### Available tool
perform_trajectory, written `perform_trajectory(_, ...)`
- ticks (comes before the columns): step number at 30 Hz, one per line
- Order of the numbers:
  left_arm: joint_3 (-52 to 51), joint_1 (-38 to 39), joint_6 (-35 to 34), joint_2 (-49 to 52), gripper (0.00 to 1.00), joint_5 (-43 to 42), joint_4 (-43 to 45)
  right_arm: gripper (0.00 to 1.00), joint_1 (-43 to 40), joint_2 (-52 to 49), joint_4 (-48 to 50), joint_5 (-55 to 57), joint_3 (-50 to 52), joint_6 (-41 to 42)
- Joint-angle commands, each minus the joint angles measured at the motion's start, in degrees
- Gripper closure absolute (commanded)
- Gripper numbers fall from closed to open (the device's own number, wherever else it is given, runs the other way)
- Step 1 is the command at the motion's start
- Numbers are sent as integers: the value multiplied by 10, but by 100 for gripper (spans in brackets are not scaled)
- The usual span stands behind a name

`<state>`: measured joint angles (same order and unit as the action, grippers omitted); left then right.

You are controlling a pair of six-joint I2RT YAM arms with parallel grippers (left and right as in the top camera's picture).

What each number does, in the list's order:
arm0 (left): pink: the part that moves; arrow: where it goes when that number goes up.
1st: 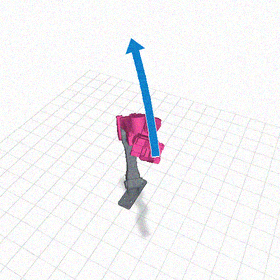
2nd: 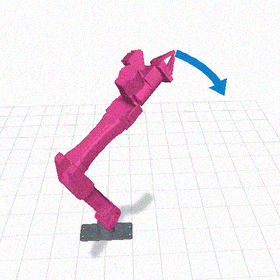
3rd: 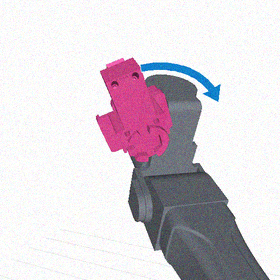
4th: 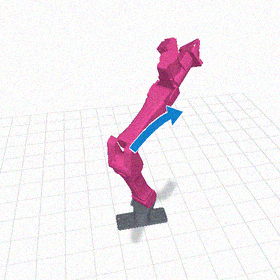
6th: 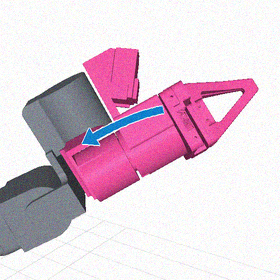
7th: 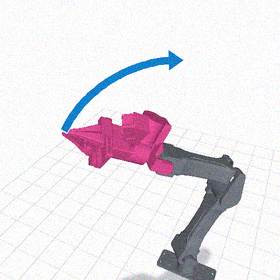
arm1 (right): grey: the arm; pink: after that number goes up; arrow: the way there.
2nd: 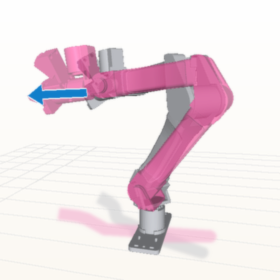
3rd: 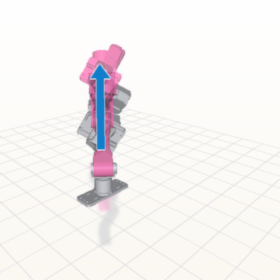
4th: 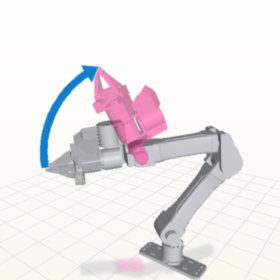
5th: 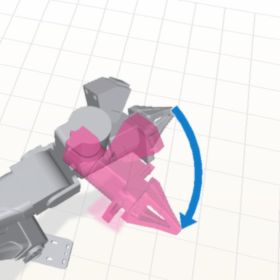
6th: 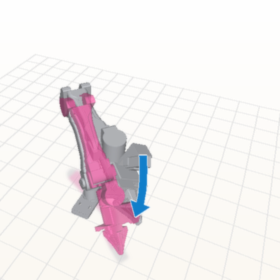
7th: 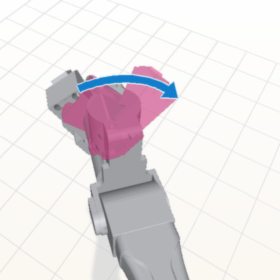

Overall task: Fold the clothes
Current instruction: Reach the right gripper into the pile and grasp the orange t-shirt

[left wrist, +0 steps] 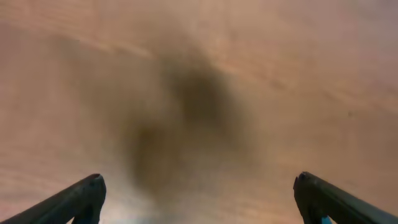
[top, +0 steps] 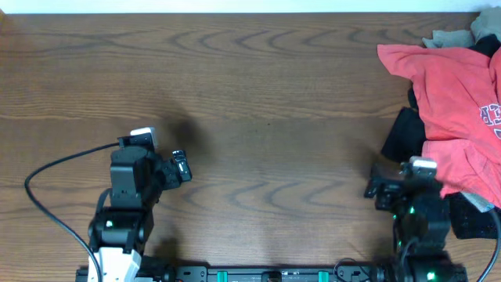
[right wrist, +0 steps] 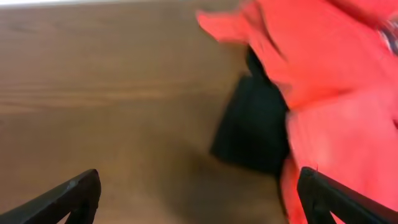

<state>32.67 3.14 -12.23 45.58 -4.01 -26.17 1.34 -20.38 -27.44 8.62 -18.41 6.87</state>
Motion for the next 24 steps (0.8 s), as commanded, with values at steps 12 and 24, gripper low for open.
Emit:
perform_trajectory(12, 100, -2, -3, 58, 2, 0, -70, 1, -113, -402, -100, 8, -224, 47)
perform_trajectory(24, 100, -2, -3, 65, 2, 0, -62, 2, -159, -565, 32, 195, -224, 128)
